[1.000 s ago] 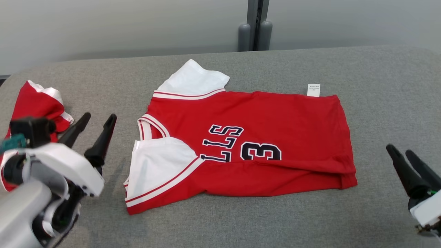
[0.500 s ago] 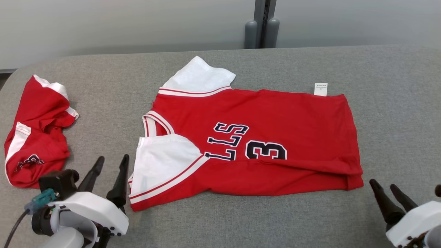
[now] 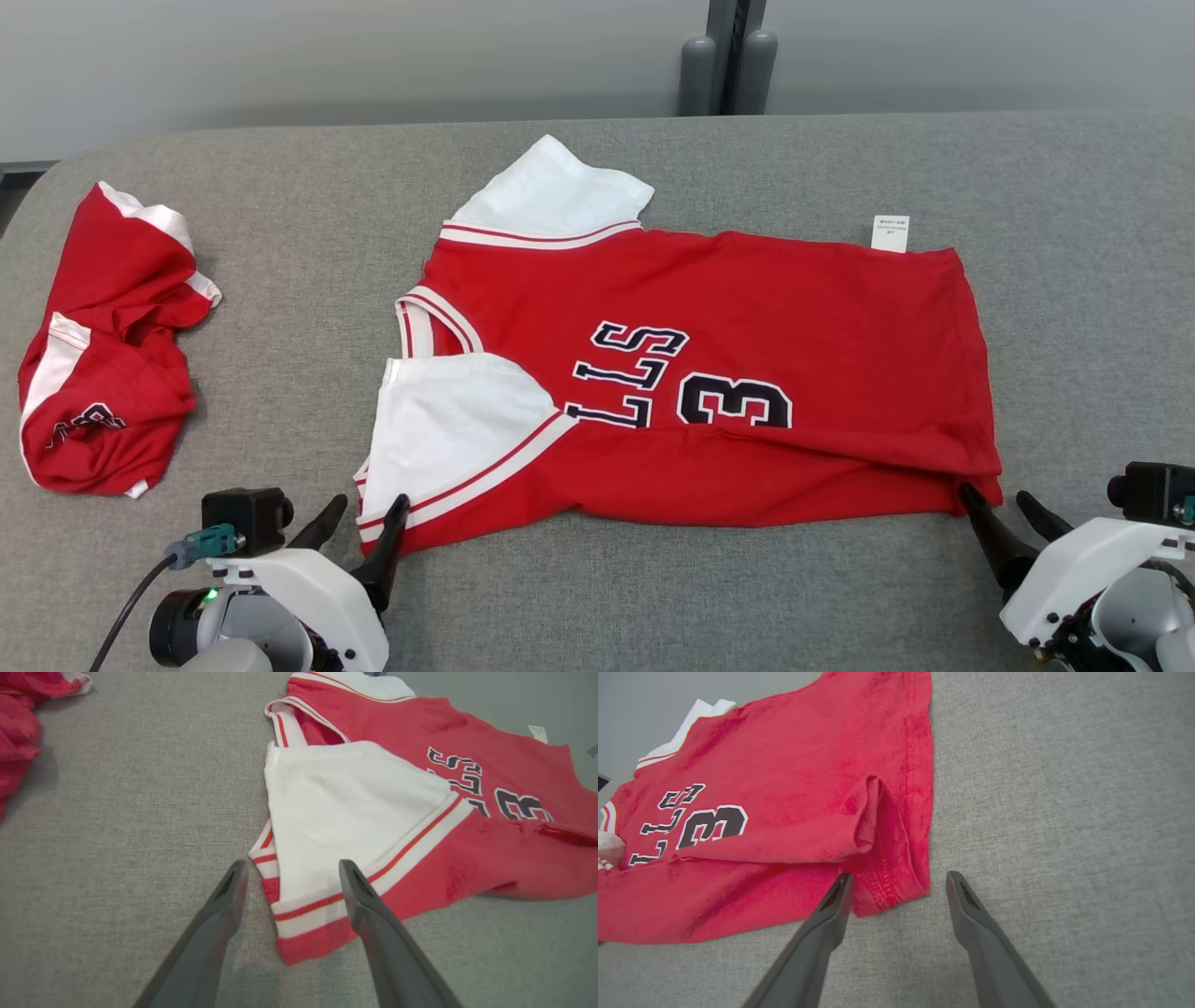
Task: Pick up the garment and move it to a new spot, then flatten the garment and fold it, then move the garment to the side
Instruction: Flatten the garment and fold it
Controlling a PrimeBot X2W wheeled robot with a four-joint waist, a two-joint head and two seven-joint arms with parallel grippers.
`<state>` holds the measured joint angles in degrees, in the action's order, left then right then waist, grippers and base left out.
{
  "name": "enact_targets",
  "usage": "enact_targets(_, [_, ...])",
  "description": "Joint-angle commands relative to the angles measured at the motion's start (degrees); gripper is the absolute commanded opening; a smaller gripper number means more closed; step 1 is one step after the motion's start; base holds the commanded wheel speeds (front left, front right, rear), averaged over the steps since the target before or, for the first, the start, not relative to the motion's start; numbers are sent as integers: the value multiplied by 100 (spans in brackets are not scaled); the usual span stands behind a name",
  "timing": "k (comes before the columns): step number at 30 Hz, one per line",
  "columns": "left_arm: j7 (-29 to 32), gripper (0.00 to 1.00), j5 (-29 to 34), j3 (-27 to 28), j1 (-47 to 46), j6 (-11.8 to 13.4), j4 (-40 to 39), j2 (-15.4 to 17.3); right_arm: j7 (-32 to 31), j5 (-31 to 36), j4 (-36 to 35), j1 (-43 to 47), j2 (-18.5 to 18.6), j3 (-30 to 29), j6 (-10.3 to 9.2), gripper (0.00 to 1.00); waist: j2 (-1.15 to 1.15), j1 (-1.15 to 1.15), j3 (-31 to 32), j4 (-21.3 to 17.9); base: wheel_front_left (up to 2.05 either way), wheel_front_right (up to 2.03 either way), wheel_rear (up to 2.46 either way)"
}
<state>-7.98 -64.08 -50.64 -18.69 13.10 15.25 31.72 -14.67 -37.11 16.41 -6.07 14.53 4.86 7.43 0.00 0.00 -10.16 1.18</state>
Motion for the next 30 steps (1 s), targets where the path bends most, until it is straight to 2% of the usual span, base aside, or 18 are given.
enact_targets(1, [118, 100, -89, -11, -116, -41, 128, -41, 26, 43, 82, -105, 16, 29, 12, 100, 0, 0, -30, -7, 0, 0, 0])
enact_targets(6, [290, 100, -210, -47, -128, -84, 342, -136, -39, 38, 232, -178, 0, 91, 12, 100, 0, 0, -74, -13, 0, 0, 0])
enact_targets(12, [569, 100, -451, -67, -146, -264, 592, -333, -100, -16, 380, -253, -48, 243, 12, 100, 0, 0, -106, -26, 0, 0, 0])
enact_targets(13, [560, 100, -470, -55, -166, -270, 623, -351, -121, -23, 413, -264, -51, 267, 12, 91, 0, 0, -108, -25, 0, 0, 0])
enact_targets(14, [564, 100, -494, -44, -175, -307, 654, -368, -141, -20, 441, -268, -46, 288, 12, 69, 0, 0, -109, -24, 0, 0, 0])
enact_targets(15, [574, 95, -527, -30, -183, -329, 686, -393, -137, -28, 463, -276, -42, 309, 12, 49, 0, 0, -110, -22, 0, 0, 0])
enact_targets(16, [588, 58, -571, -12, -195, -368, 715, -424, -144, -48, 479, -291, -50, 334, 12, 42, 0, 0, -109, -21, 0, 0, 0])
enact_targets(17, [611, 27, -589, -11, -209, -409, 742, -449, -147, -69, 493, -304, -50, 351, 12, 14, 0, 0, -106, -21, 0, 0, 0])
enact_targets(18, [628, 0, -586, -30, -225, -460, 771, -464, -148, -86, 512, -316, -48, 364, 12, 0, 0, 0, -101, -23, 0, 0, 0])
enact_targets(23, [446, 0, -560, 60, -275, -542, 802, -431, -147, -180, 536, -314, 16, 387, 12, 0, 0, 0, -20, -39, 0, 0, 0])
enact_targets(30, [490, 0, -571, 66, -77, -403, 471, -181, -320, -417, 377, -93, 192, 344, 12, 0, 0, 0, 246, -63, 0, 0, 0])
